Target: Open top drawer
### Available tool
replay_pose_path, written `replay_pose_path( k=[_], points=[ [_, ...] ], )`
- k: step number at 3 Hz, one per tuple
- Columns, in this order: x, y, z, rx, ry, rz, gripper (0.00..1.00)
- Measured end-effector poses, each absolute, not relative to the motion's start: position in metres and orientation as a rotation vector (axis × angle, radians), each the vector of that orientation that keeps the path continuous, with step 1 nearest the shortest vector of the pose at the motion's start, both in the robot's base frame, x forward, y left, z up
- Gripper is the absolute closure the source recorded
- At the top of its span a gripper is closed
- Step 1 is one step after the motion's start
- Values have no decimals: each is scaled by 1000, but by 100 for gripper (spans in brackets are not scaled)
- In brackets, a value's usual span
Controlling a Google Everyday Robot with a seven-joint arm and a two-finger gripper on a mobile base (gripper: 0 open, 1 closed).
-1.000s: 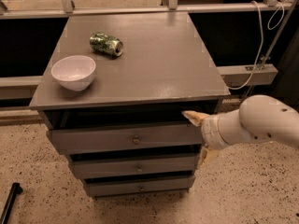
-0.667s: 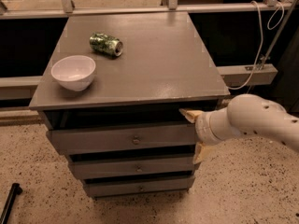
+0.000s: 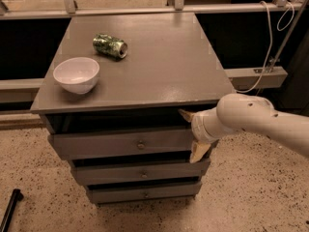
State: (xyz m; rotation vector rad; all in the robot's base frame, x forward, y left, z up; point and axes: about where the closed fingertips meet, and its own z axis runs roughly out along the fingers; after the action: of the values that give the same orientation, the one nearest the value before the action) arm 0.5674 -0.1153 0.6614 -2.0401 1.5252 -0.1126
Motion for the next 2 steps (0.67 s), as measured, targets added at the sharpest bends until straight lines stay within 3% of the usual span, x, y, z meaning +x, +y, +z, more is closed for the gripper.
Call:
replay_pose_path(
  k=[1, 2],
  points=[
    [576, -109, 656, -2038, 1549, -103, 0],
    [574, -103, 650, -2043, 1574, -69, 26]
  ],
)
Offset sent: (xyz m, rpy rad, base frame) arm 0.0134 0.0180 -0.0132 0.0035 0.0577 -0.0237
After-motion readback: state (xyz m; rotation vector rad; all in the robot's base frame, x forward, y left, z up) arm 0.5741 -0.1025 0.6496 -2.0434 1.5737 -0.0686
